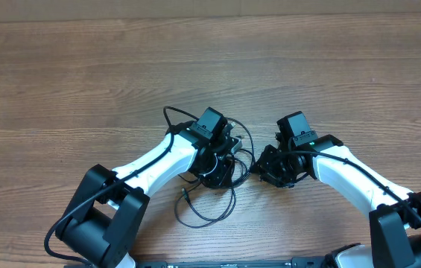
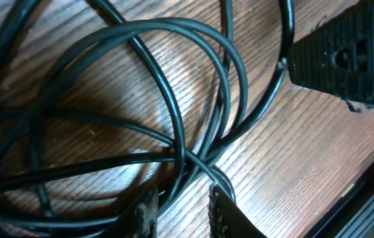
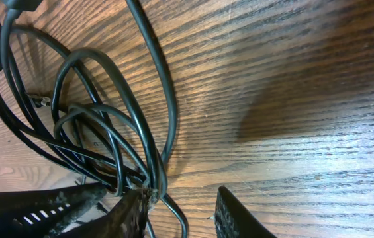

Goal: Untangle cables

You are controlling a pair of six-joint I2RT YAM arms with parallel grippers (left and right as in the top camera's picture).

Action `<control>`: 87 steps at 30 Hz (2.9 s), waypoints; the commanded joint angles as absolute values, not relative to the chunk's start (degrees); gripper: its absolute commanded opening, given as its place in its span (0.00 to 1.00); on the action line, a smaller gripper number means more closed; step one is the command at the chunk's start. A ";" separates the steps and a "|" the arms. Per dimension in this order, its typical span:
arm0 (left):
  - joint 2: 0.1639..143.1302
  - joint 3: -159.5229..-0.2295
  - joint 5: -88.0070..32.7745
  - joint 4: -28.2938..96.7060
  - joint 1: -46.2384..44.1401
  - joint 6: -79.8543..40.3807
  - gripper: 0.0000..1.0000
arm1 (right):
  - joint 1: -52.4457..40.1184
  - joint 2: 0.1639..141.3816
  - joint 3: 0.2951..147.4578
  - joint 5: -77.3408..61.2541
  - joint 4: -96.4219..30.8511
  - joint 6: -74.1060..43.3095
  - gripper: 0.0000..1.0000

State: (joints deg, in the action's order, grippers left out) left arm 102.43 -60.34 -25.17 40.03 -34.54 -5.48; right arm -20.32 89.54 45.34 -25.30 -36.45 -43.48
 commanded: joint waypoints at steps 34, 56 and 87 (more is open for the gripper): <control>105.65 -59.31 -23.55 40.01 -34.92 -8.86 0.15 | -24.16 89.62 43.81 -23.38 -33.34 -47.37 0.32; 105.65 -59.35 -23.64 39.57 -34.92 -8.80 0.14 | -24.16 89.62 38.76 -26.22 -27.03 -48.45 0.33; 102.37 -90.50 -41.69 64.53 -29.76 4.27 0.04 | -24.16 89.62 38.68 -27.40 -18.41 -48.40 0.38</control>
State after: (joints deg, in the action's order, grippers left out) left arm 105.01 -84.88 -33.52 62.61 -31.70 -0.69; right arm -23.77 89.54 39.18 -28.16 -19.81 -48.18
